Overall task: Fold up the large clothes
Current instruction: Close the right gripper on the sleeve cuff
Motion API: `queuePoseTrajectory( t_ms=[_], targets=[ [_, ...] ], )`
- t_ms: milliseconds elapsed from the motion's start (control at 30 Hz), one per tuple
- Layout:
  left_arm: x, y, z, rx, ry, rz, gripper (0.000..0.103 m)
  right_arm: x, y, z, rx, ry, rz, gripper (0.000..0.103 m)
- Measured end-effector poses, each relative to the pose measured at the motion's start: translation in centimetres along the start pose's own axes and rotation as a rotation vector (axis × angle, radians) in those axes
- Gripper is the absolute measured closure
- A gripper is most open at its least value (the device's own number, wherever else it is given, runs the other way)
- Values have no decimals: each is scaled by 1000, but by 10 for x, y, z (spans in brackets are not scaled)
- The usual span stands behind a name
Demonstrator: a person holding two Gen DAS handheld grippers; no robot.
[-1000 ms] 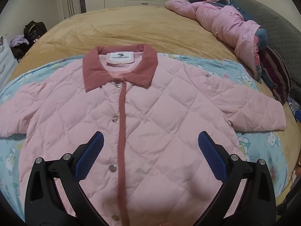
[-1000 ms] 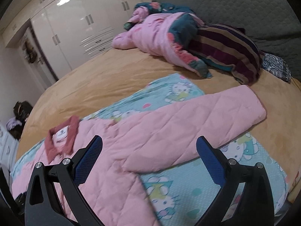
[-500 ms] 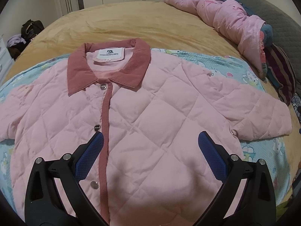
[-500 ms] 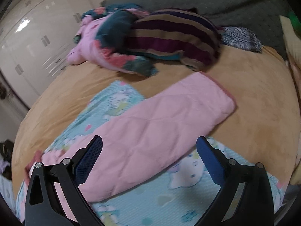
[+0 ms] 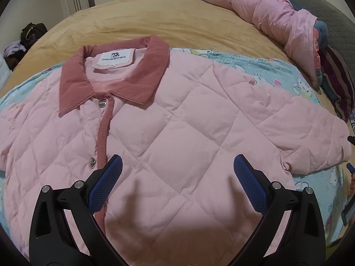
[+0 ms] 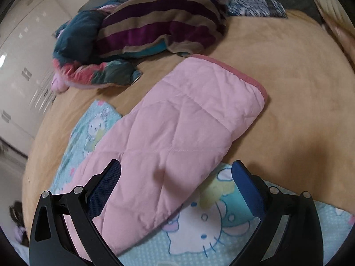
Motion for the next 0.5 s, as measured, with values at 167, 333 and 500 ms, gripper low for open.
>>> queuePoseTrajectory(
  t_ms=[167, 333, 500],
  targets=[
    [-1, -6, -3, -1, -27, 1, 9, 4, -20, -7, -31, -52, 20, 4],
    [-7, -8, -10, -3, -39, 3, 9, 13, -37, -14, -50, -167, -7, 4],
    [-16, -6, -19, 10, -18, 15, 9, 27, -51, -22, -41, -268, -38, 4]
  ],
)
Point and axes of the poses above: each gripper's, at about its wrist camera, not at the fingertips, and y roughly against the way its jaws point, x to its right, z to its underside, the point moved 1 cm from there along -y, roughly the way its jaws point, and after that the axes turned 7 degrees about z, right-handed, at the moved point
